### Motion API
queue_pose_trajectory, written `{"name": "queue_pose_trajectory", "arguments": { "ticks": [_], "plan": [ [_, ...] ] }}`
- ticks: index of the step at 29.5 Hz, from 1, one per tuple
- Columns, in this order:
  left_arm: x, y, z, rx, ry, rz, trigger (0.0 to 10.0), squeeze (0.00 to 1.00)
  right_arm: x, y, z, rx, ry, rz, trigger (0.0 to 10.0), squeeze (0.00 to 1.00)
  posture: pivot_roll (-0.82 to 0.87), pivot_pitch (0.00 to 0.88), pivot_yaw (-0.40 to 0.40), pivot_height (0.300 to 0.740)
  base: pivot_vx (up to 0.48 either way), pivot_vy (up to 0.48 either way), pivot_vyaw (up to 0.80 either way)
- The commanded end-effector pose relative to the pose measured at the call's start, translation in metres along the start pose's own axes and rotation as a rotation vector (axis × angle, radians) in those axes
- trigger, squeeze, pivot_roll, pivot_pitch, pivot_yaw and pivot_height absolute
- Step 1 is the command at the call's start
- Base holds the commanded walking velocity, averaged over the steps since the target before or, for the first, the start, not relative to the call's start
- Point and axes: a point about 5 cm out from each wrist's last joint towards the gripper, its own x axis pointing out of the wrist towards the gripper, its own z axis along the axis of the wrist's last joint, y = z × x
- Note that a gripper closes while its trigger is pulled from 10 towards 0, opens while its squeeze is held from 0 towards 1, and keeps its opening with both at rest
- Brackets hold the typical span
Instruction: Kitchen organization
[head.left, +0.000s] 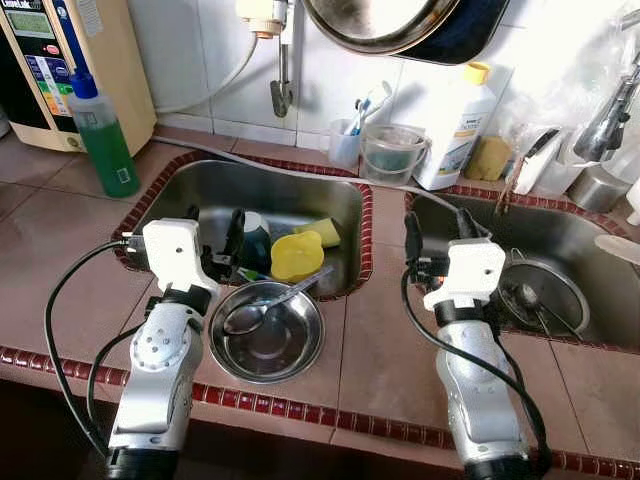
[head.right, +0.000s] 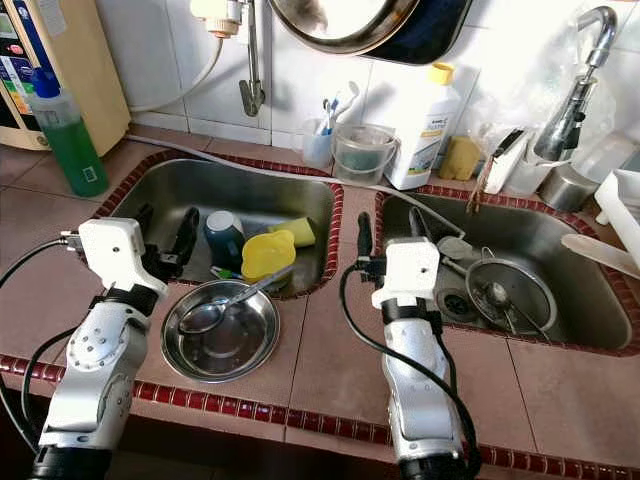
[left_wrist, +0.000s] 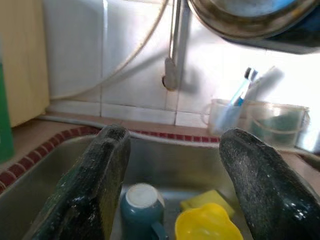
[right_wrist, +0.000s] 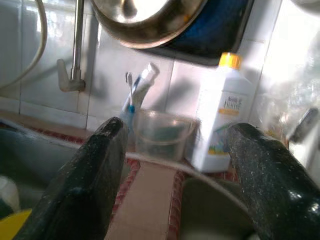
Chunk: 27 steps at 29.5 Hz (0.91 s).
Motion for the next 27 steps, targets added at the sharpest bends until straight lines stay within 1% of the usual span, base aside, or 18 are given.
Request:
{"name": "queue_pose_trajectory", "arguments": {
  "ticks": [1,4,10,12,22,27],
  "plan": [
    [-0.002,-0.002,-0.006,-0.021,0.015,-0.009,10.0,0.0,-0.005,0.002,-0.002,-0.004,-0.003,-0.006,10.0,0.0,-0.19,0.0,-0.038,0.74,0.0,0.0,0.0],
    [-0.002,-0.001,-0.008,-0.027,0.016,-0.007,10.0,0.0,-0.007,0.003,-0.004,-0.01,0.004,-0.004,10.0,0.0,-0.19,0.0,-0.036,0.74,0.0,0.0,0.0],
    [-0.008,-0.001,-0.015,-0.023,0.023,-0.012,10.0,0.0,-0.018,0.008,-0.015,-0.012,0.054,0.007,10.0,0.0,-0.19,0.0,-0.031,0.74,0.0,0.0,0.0],
    [-0.01,0.0,-0.017,-0.004,0.03,-0.018,10.0,0.0,-0.022,0.009,-0.02,-0.014,0.077,0.019,10.0,0.0,-0.19,0.0,-0.031,0.74,0.0,0.0,0.0],
    [-0.013,0.002,-0.019,0.036,0.031,-0.052,10.0,0.0,-0.028,0.012,-0.028,0.002,0.114,0.044,10.0,0.0,-0.18,0.0,-0.032,0.74,0.0,0.0,0.0],
    [-0.019,0.001,-0.021,0.043,0.04,-0.07,10.0,0.0,-0.034,0.013,-0.032,-0.003,0.135,0.062,10.0,0.0,-0.18,0.0,-0.033,0.74,0.0,0.0,0.0]
  ]
}}
